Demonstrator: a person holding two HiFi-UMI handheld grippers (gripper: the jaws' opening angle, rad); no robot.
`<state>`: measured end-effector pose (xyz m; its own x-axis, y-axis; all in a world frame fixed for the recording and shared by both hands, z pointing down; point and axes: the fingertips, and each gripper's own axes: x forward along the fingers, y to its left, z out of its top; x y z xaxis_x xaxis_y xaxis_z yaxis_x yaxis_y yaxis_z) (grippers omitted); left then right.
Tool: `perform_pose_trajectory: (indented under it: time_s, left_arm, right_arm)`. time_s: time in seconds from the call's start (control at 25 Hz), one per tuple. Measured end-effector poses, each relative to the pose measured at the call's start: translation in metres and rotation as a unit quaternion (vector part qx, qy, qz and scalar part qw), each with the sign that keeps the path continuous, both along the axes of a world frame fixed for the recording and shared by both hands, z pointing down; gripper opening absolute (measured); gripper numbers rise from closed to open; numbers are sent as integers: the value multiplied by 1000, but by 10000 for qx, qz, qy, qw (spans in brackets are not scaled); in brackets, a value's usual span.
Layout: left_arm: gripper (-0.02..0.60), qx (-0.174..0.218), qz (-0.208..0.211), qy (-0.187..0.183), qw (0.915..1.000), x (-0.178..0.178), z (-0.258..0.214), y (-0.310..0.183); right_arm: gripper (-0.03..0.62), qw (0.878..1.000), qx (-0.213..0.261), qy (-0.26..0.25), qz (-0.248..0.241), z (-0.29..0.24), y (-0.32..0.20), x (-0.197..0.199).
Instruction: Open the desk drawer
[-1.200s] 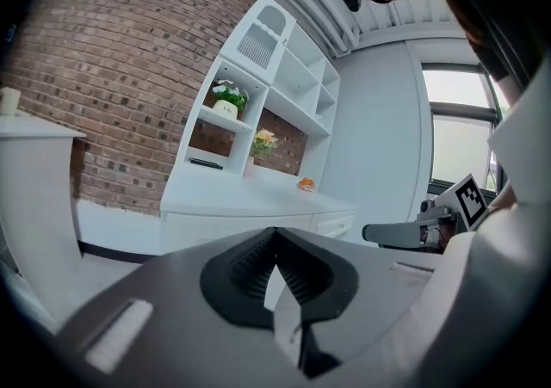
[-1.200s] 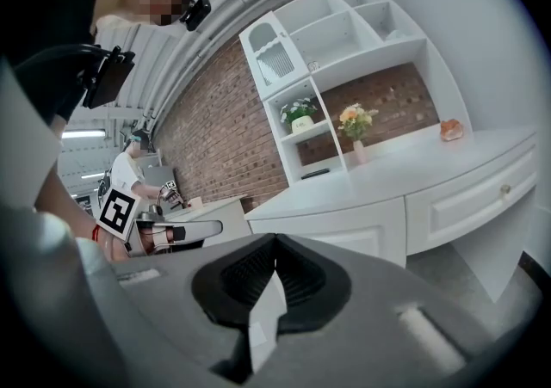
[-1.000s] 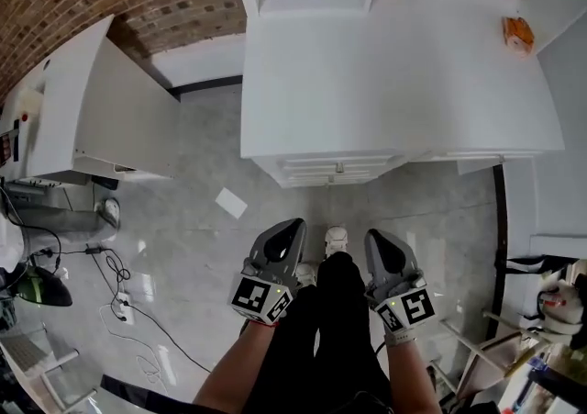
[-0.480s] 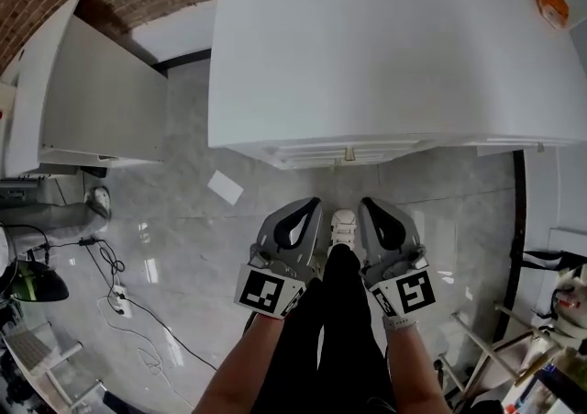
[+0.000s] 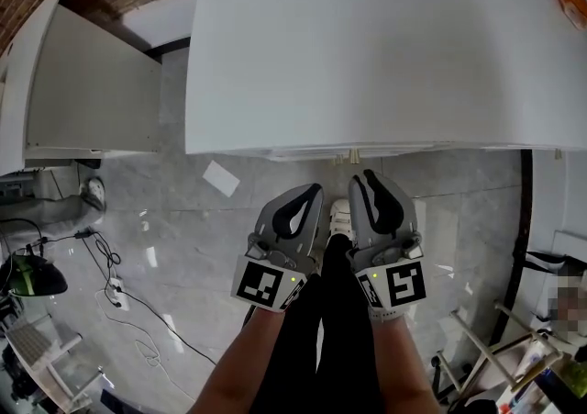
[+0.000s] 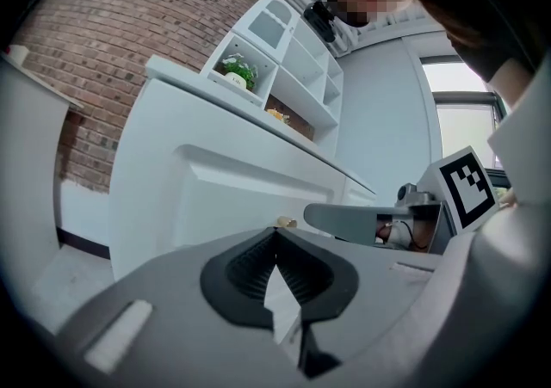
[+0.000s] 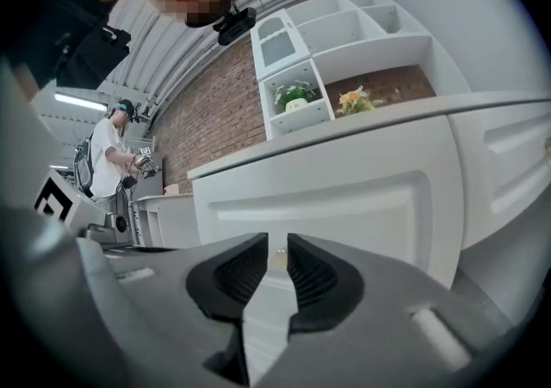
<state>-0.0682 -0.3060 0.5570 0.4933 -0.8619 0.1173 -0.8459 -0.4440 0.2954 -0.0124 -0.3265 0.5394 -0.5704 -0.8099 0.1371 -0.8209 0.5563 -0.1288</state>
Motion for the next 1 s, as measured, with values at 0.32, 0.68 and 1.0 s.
perform_pose_trajectory:
  time_s: [0.32,0.68,1.0]
  left_arm:
    - [3,71,-45,48,10000,-1,2,-27]
    - [3,21,-133,100,9999,-2,8,-32]
    - [2,-46,-37,153,9999,-2,11,-27]
  right_arm:
    - [95,9988,-193,-18,447,18,-20,-3]
    - [94,9964,-254,-158,790,28,-30,-7]
    - [81,9944,-345,42,994,28,-30,-10]
